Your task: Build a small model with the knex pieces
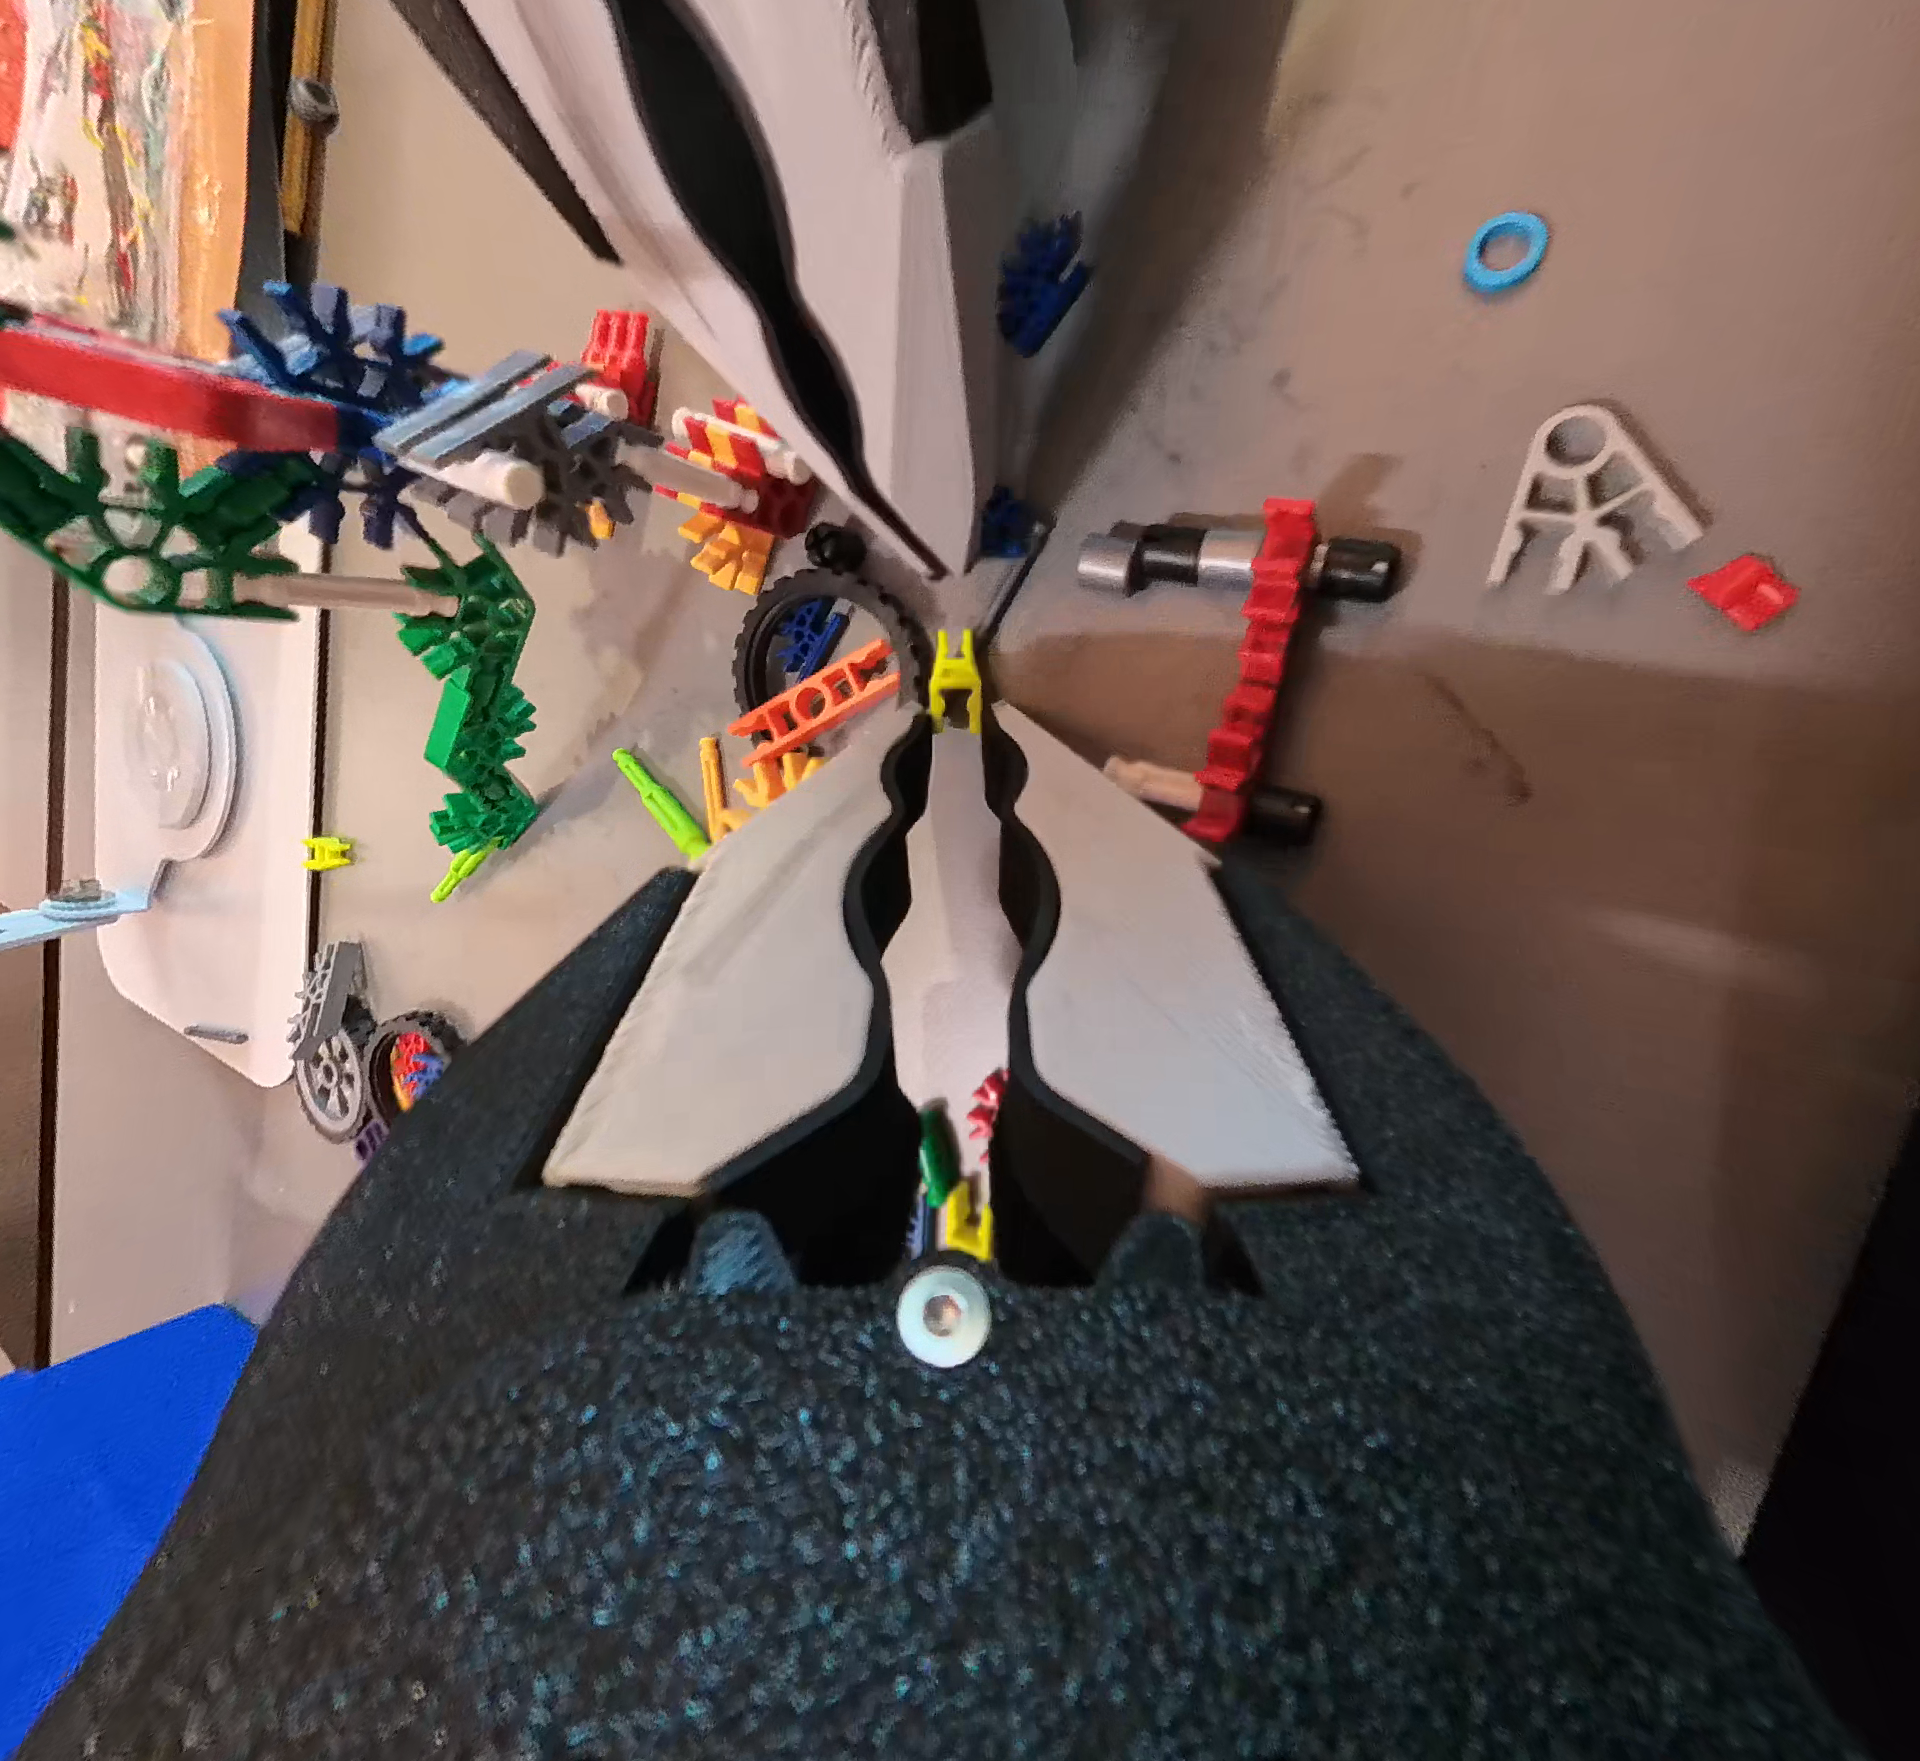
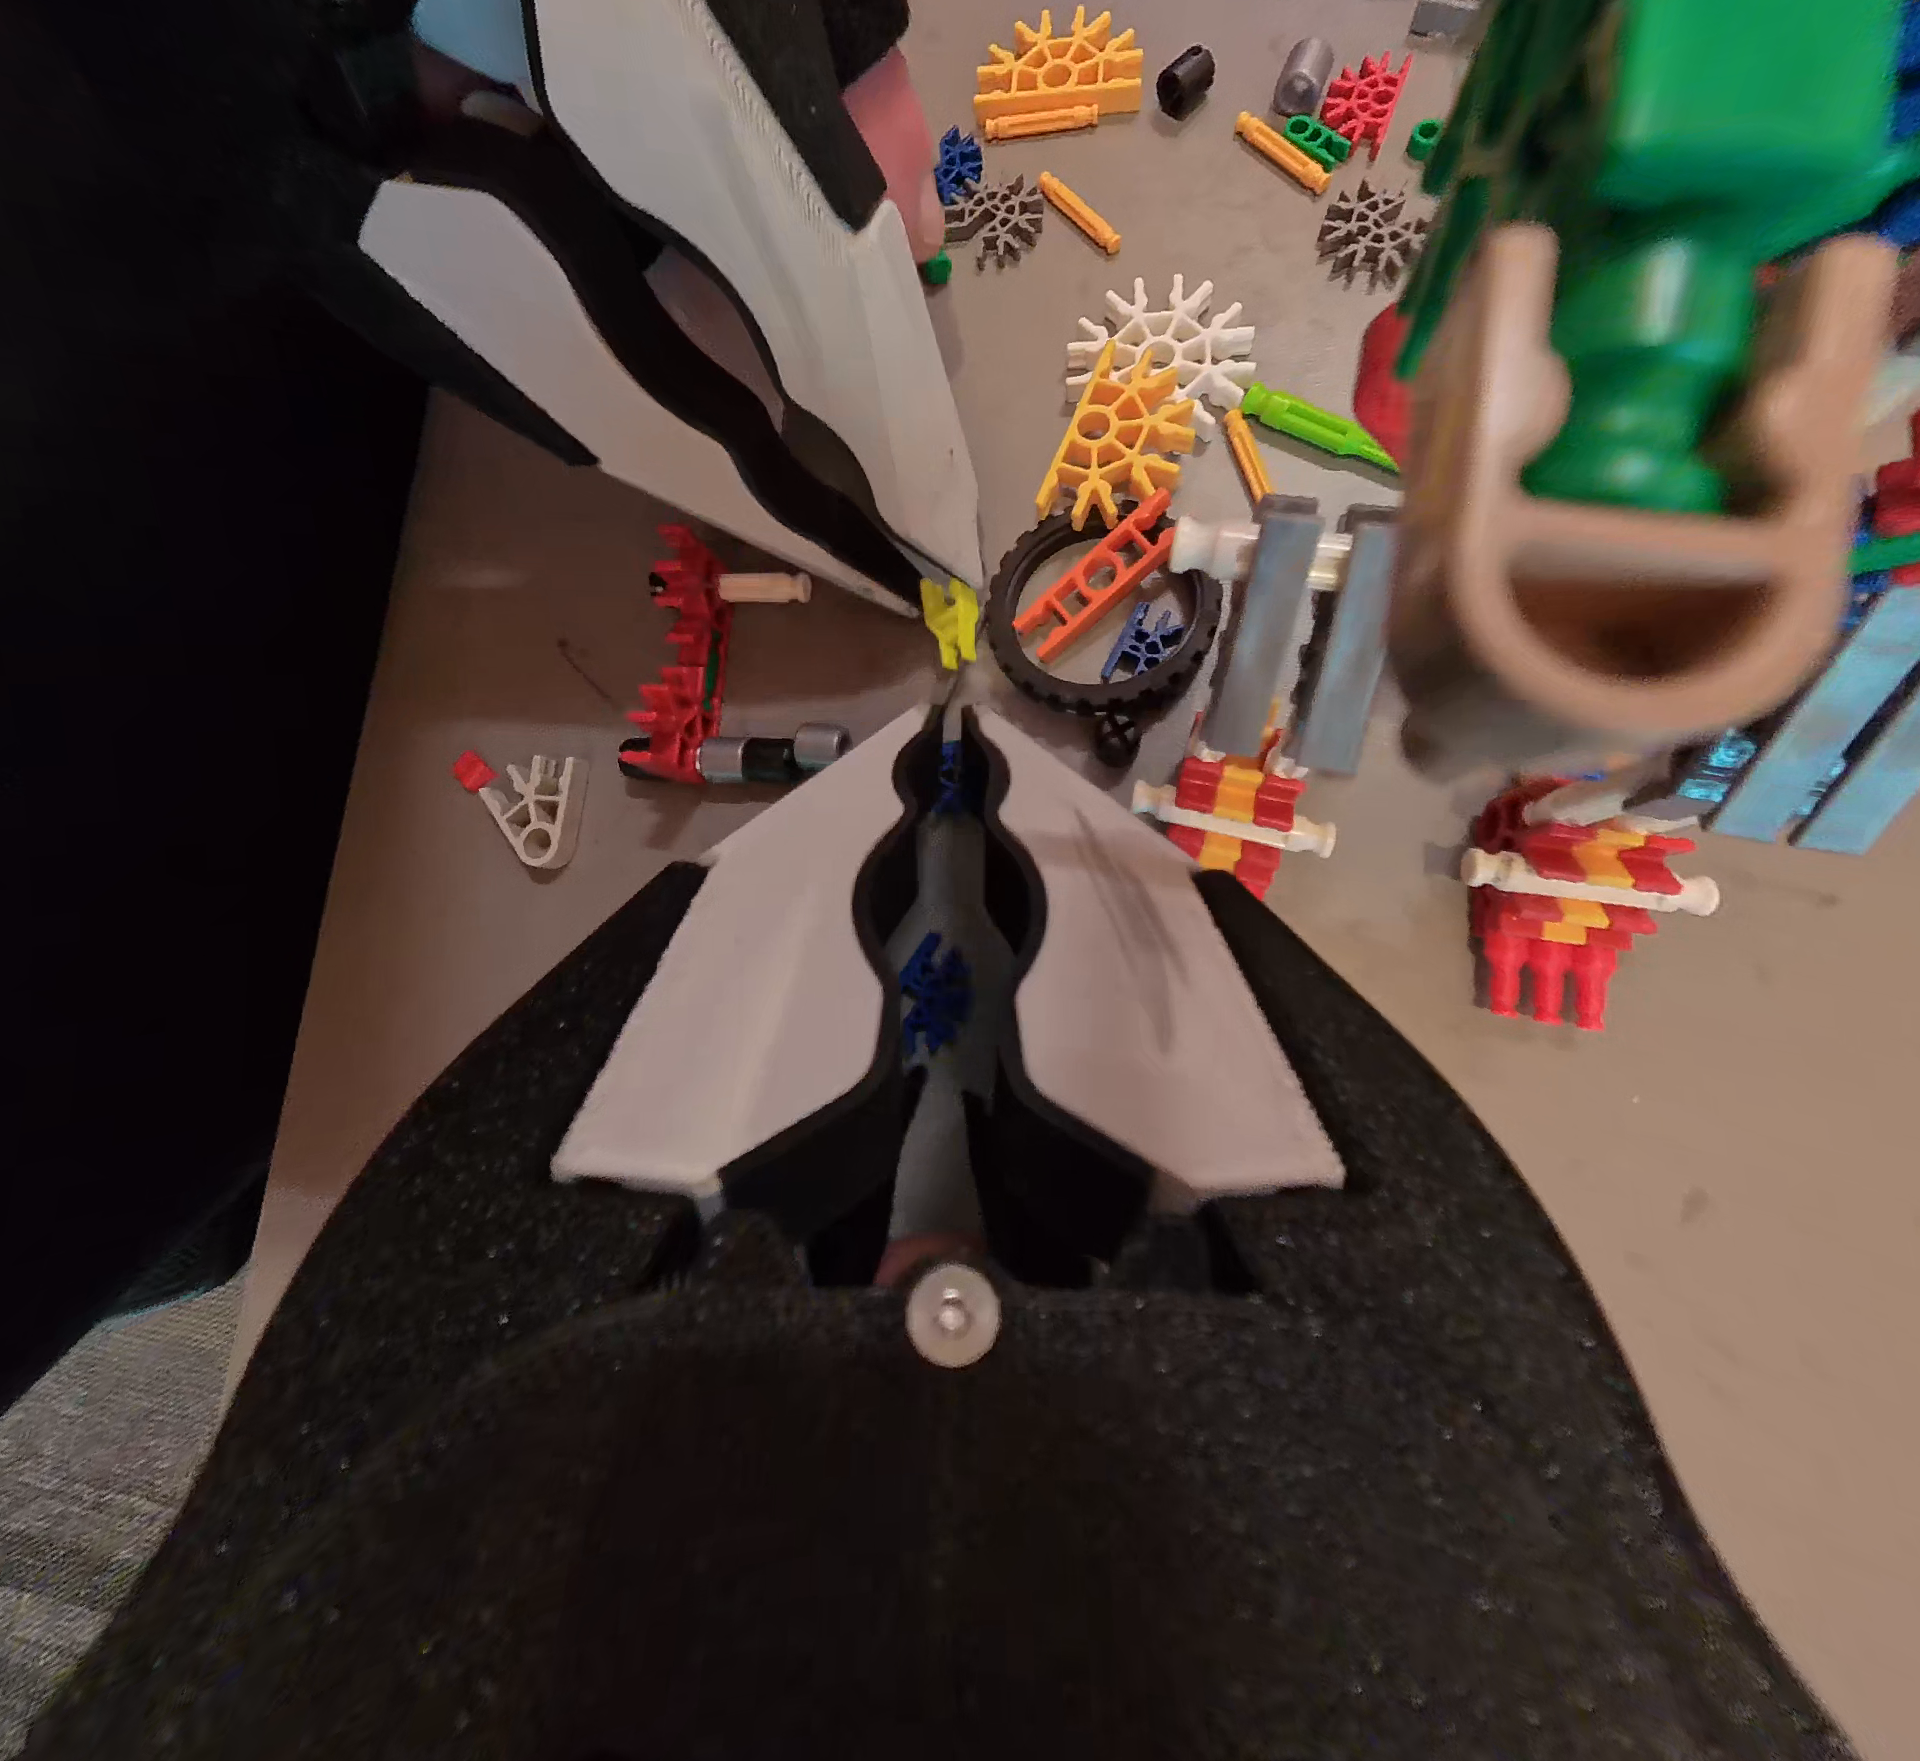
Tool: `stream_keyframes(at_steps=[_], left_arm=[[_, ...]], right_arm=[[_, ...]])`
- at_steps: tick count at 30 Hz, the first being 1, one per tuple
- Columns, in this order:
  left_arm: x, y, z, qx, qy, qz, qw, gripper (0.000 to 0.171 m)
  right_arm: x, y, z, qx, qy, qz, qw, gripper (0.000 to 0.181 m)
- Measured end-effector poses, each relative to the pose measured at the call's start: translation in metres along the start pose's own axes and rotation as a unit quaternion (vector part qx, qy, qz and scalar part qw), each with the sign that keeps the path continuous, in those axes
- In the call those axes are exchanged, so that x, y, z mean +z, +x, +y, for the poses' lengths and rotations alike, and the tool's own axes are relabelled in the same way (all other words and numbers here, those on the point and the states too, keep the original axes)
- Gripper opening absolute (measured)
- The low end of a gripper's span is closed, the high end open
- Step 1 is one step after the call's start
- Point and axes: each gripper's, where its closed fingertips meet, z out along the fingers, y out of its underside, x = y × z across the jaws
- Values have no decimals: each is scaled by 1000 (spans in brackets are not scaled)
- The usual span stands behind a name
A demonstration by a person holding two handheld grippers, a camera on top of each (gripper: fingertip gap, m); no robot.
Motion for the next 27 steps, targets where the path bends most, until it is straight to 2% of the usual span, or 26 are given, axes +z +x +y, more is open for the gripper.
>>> stream_keyframes(at_steps=[6, 12, 27], left_arm=[[-3, 1, 6, -5, -10, 6, 1000, 7], [-2, 2, 3, -3, -6, 4, 1000, 7], [-6, -1, 6, -15, -3, -2, 1000, 8]], right_arm=[[6, -5, 4, -17, -14, 1, 1000, 13], [8, 1, 4, -62, -23, 41, 997, 2], [0, 4, 2, -34, -14, 18, 999, 1]])
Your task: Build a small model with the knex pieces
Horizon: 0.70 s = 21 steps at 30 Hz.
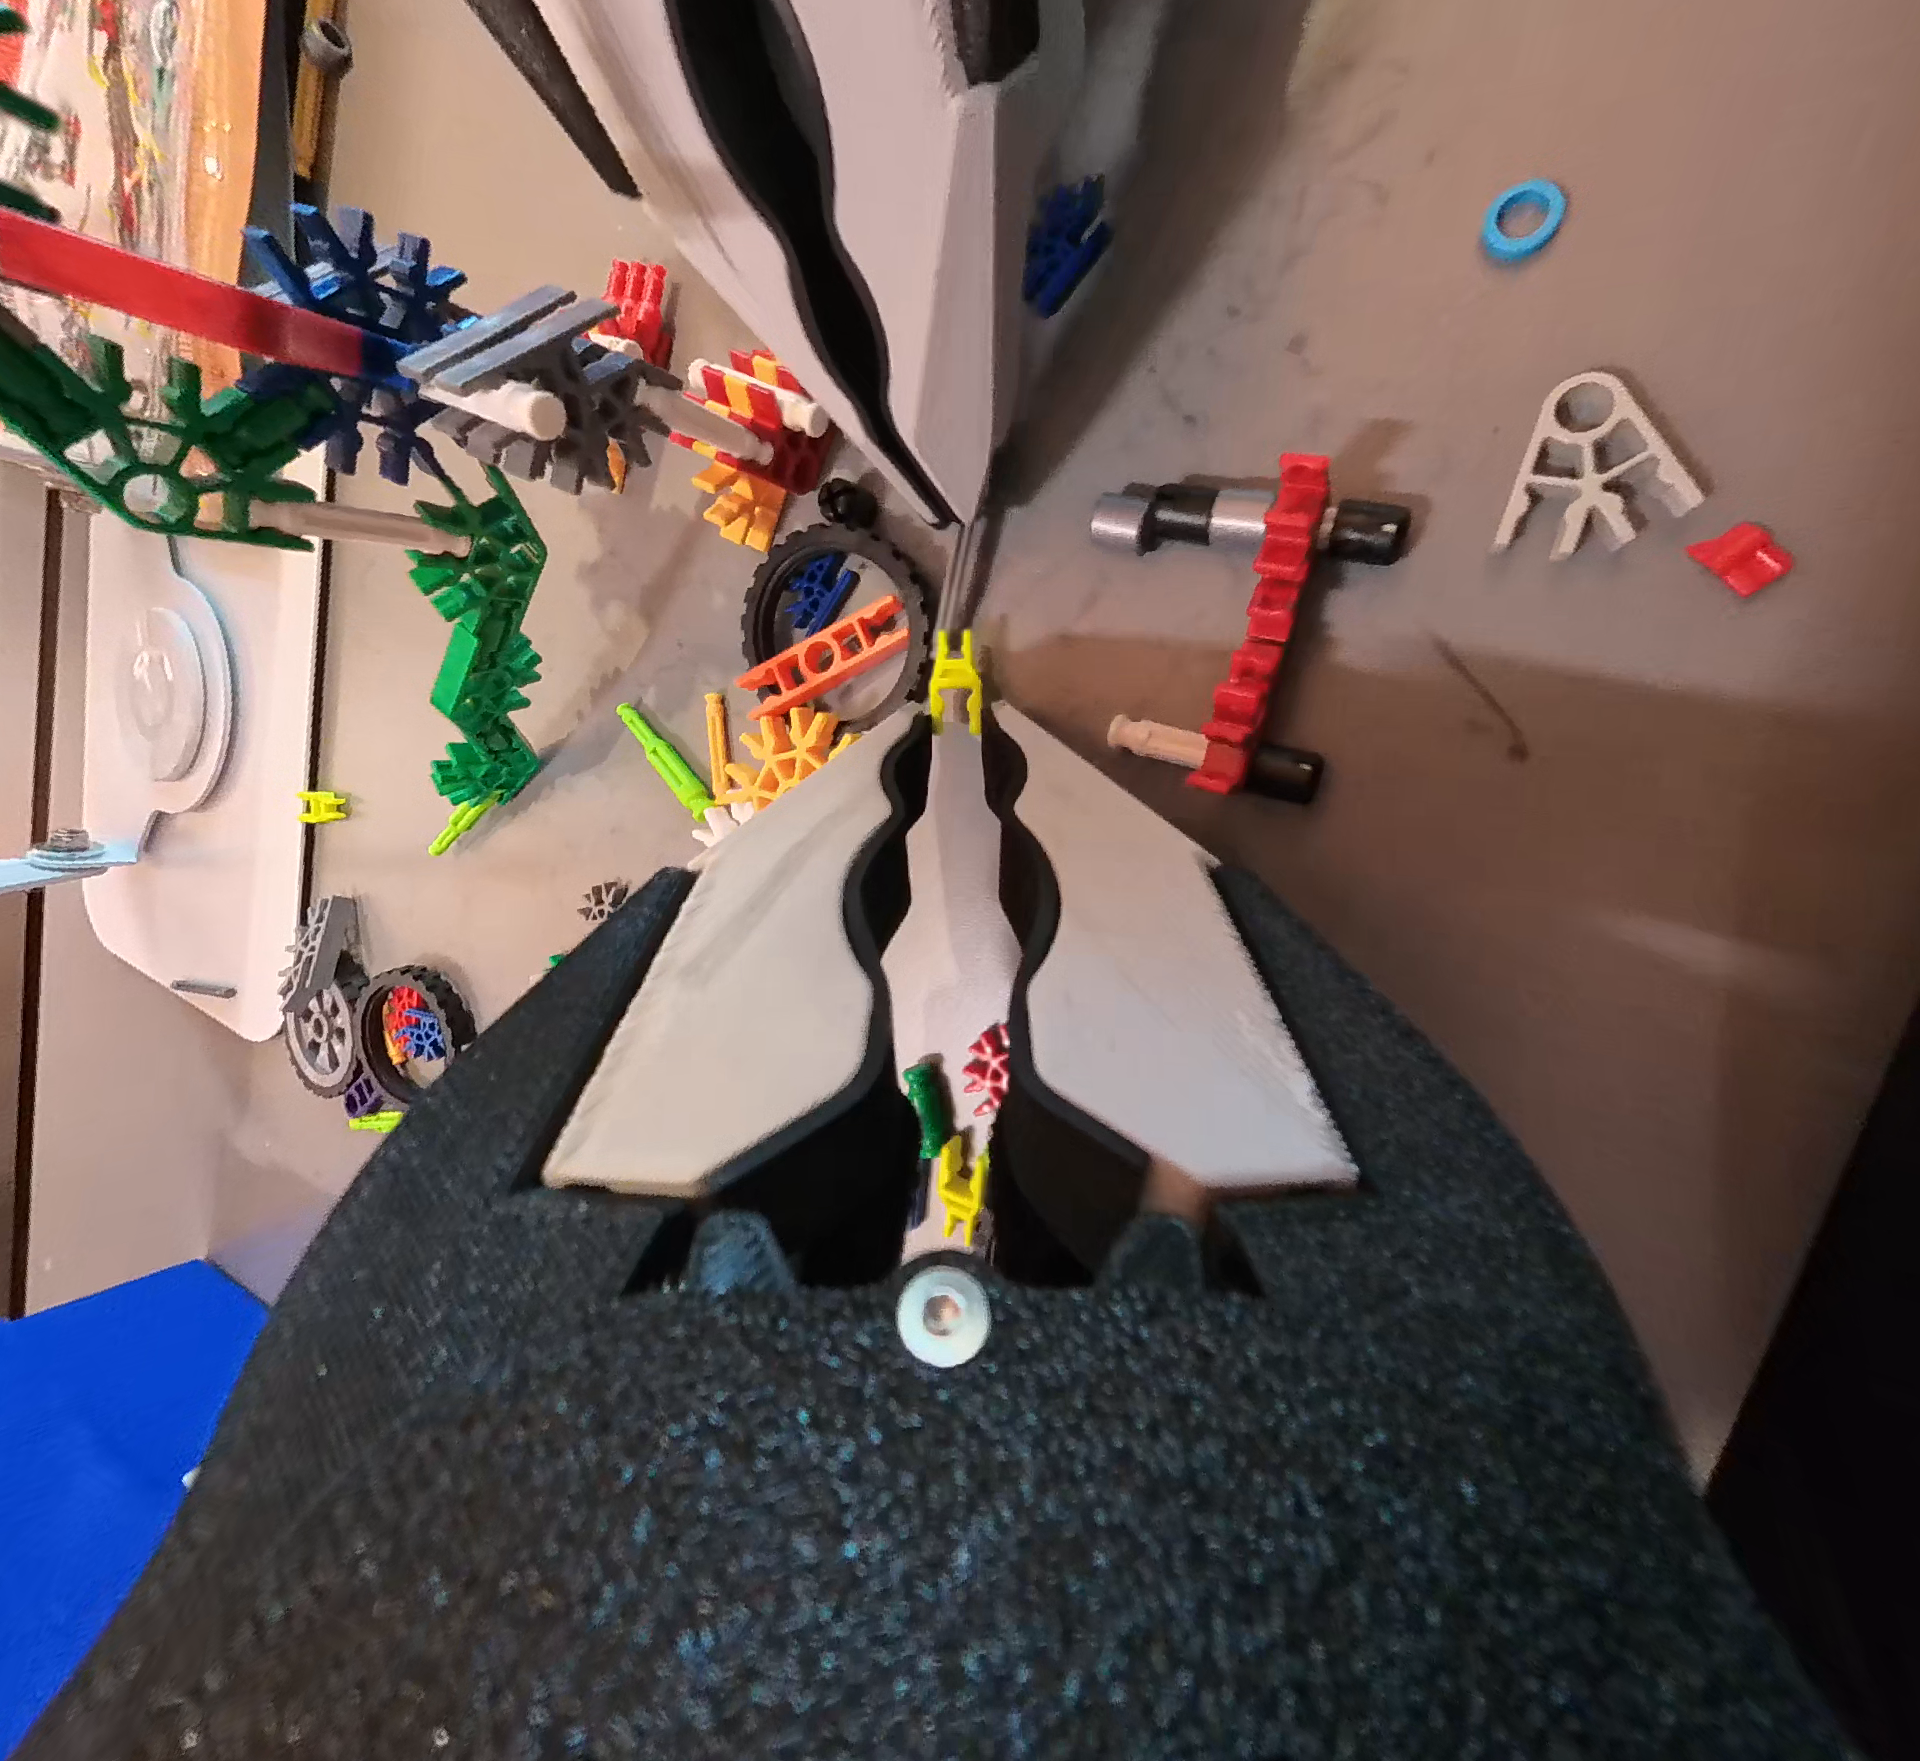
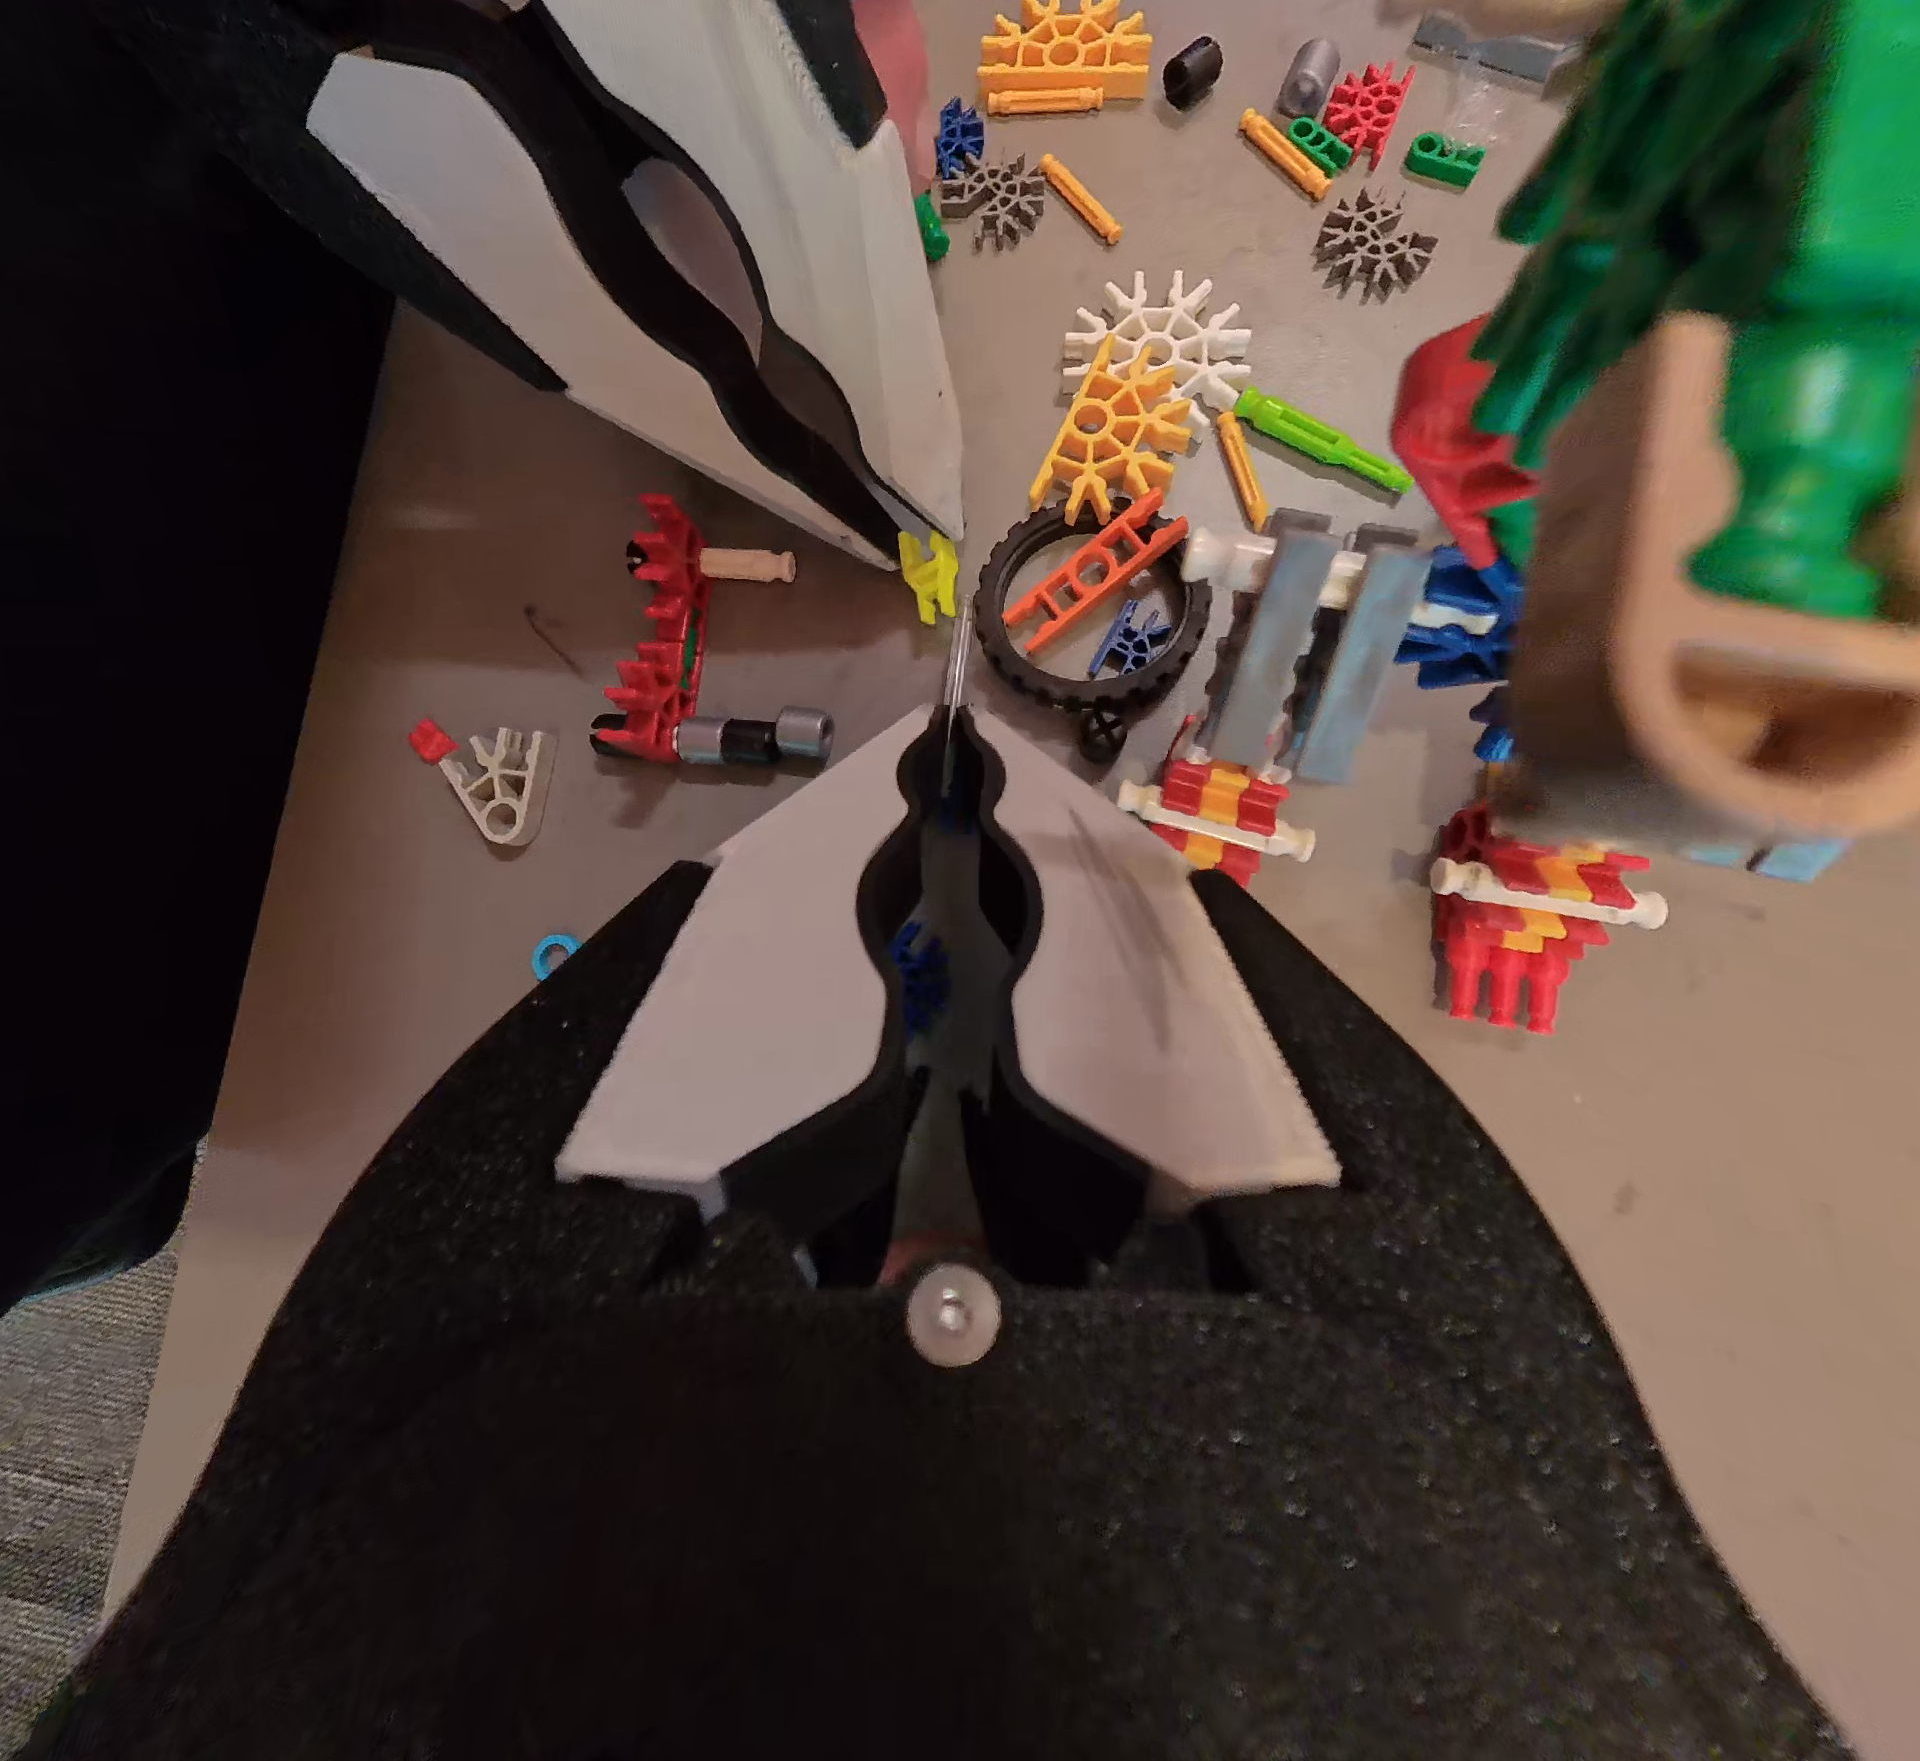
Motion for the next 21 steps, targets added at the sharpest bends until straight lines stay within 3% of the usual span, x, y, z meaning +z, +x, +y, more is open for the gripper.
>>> stream_keyframes(at_steps=[21], left_arm=[[3, 5, -4, 7, 3, 5, 1000, 7]], right_arm=[[3, -4, -1, 24, 7, -19, 1000, 0]])
